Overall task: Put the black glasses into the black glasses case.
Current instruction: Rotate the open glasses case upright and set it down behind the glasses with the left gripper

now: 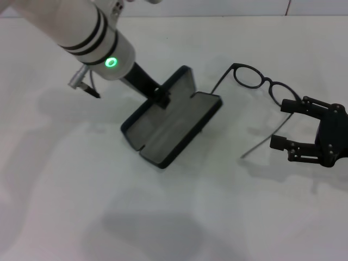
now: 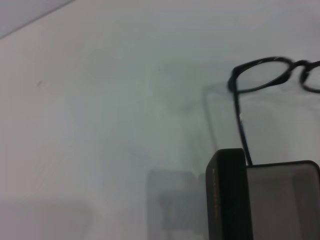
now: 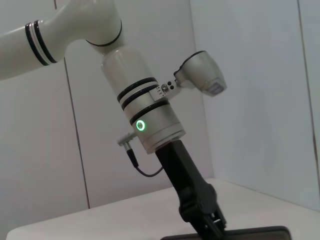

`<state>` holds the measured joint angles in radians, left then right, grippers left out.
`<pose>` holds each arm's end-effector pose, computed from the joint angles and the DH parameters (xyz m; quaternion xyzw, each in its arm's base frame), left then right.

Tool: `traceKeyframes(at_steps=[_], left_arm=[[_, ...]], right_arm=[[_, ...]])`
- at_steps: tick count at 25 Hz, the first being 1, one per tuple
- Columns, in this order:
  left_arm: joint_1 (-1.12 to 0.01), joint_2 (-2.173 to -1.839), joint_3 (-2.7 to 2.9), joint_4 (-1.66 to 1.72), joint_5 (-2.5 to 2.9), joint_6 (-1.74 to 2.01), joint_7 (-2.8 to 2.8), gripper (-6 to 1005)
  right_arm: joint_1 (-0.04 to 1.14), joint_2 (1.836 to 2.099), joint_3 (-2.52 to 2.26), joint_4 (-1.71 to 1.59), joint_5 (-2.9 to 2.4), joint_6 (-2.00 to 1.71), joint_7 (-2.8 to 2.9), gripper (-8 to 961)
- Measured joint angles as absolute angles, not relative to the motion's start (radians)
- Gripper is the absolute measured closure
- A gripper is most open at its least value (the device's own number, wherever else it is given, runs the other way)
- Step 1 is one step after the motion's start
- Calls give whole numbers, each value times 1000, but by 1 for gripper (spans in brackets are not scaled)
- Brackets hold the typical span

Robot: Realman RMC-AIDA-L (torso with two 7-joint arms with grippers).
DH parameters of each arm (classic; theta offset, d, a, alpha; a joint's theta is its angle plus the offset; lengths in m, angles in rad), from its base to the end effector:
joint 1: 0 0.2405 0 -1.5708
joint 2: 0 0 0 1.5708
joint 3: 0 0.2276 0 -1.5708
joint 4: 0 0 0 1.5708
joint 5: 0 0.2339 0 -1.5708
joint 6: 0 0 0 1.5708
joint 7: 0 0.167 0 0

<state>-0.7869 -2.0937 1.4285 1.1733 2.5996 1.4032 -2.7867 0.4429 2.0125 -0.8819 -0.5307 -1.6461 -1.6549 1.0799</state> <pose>-0.1210 0.4003 -0.0386 -0.8964 -0.3686 0.1397 0.2028 0.2427 0.3177 0.0014 -0.9265 0.1079 0.3324 0.1391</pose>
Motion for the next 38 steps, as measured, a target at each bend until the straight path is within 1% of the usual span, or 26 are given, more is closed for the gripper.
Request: traceKeyframes(at_steps=[6, 17, 21, 28, 38], left_arm=[[-783, -2094, 1517, 1188, 2578, 1323, -2686, 803], [-696, -2088, 1515, 1384, 2483, 1374, -2341, 802], [-686, -2088, 1514, 1386, 2522, 1389, -2255, 802], [-656, -2091, 1524, 1392, 2523, 1390, -2152, 802], [-633, -2093, 1647, 1382, 2652, 1286, -2122, 798]], right_arm=[[436, 2013, -881, -530, -1642, -1653, 1080, 98], [392, 2009, -744, -486, -1573, -1659, 1080, 98], [387, 2007, -706, -464, -1567, -1660, 1080, 98], [384, 2012, -673, -448, -1566, -1651, 1080, 98], [385, 2013, -673, -417, -1539, -1652, 1080, 98]])
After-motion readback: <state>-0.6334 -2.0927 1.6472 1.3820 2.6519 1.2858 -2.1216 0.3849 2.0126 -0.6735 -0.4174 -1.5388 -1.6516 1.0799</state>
